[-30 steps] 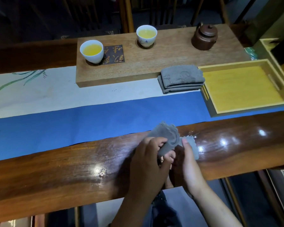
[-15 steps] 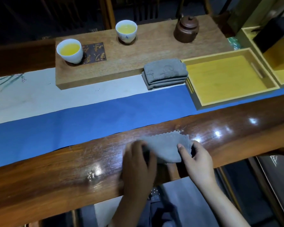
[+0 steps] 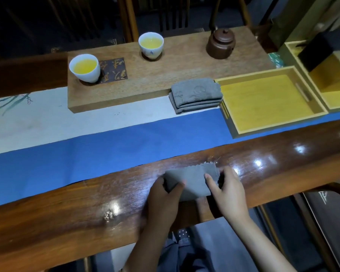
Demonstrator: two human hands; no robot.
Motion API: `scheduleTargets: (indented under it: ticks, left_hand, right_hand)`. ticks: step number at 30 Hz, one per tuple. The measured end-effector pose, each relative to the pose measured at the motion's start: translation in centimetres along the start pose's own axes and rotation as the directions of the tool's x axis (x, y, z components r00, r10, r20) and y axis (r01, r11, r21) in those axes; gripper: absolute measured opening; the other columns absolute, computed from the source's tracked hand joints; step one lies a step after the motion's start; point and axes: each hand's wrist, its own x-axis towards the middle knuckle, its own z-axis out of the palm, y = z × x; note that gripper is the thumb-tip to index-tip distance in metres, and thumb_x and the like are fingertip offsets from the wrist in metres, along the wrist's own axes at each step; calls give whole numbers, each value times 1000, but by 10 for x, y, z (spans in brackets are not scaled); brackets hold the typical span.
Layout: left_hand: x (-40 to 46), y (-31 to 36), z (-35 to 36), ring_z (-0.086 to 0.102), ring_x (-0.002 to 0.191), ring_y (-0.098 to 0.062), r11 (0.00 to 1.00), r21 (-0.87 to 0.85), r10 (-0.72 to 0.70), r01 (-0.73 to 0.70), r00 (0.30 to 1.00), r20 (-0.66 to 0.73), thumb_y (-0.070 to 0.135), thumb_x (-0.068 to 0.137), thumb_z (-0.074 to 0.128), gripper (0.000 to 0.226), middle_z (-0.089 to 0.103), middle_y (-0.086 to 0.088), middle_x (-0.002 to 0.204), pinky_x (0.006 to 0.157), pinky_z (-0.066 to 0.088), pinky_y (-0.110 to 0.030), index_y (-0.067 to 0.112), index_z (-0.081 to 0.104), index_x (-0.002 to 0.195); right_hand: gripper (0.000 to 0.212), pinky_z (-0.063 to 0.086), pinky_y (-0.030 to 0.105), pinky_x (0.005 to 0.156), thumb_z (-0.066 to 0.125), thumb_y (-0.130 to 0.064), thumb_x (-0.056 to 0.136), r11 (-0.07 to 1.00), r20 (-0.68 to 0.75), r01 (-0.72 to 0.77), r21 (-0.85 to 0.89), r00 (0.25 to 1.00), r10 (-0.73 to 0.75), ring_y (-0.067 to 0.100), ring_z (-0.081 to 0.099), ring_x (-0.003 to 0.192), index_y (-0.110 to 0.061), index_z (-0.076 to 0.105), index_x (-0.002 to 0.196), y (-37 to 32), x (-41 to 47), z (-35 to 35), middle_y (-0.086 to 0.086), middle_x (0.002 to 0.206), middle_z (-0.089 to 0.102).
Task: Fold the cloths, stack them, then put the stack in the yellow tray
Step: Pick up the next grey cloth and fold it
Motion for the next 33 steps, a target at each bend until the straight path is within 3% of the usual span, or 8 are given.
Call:
scheduleTargets:
  ticks: [4,8,11,14,19,24,30,33]
  left_hand:
    - [-5,21,-15,70,91,-10,988,-145,69,-51,990,126,27,86,67,21,75,3,99,69,51,-18,19,68,104]
    - [-7,49,-27,71,96,-16,960,-277,103,-37,968,227,28,80,62,31,76,1,102,75,54,-21,14,69,107]
    - [-2,77,-33,70,95,-21,918,-394,73,47,956,284,18,89,63,21,74,-8,104,85,54,-33,9,66,108]
    - [5,106,-36,67,92,-20,920,-391,74,40,959,272,13,93,58,18,73,-10,103,92,50,-39,6,65,108]
    - [25,150,-30,71,79,-18,957,-279,113,-77,987,114,17,86,69,13,77,-12,91,77,52,-31,5,72,87]
    - [72,184,-12,65,69,-18,960,-263,94,-99,995,-33,23,82,73,19,74,-6,77,66,47,-28,6,71,76]
    - [145,196,12,53,72,-18,979,-193,53,-68,995,-86,33,80,73,38,59,-10,76,70,40,-31,-4,61,83]
    - [174,189,21,53,66,-20,990,-137,7,-23,993,-115,30,80,74,35,58,-7,72,55,45,-21,-3,64,86]
  right_hand:
    - [42,45,26,65,61,-58,80,892,199,-334,305,938,283,18,63,83,-17,58,90,-13,-1,-22,0,89,67]
    - [45,60,32,68,61,-53,82,457,725,-769,448,611,317,30,72,92,-17,62,109,-35,4,-49,16,104,73]
    - [51,59,28,64,76,-37,66,354,718,-748,561,653,243,26,73,87,-14,64,110,-50,12,-70,14,103,74]
    - [42,57,26,66,76,-30,66,444,596,-619,648,775,210,17,73,89,-14,70,103,-67,30,-92,7,103,75]
    - [11,51,21,63,67,-26,85,637,465,-446,629,872,151,6,70,78,-16,71,85,-96,73,-118,0,90,76]
    - [16,50,21,59,66,-21,88,705,379,-350,616,917,124,11,61,73,-17,64,73,-117,135,-127,0,79,68]
    - [17,47,25,57,64,-19,90,786,348,-303,539,930,120,24,46,76,-9,52,82,-115,214,-109,10,81,43]
    - [31,43,38,63,65,-18,89,868,321,-243,433,941,104,26,45,71,-8,45,68,-101,242,-93,13,71,40]
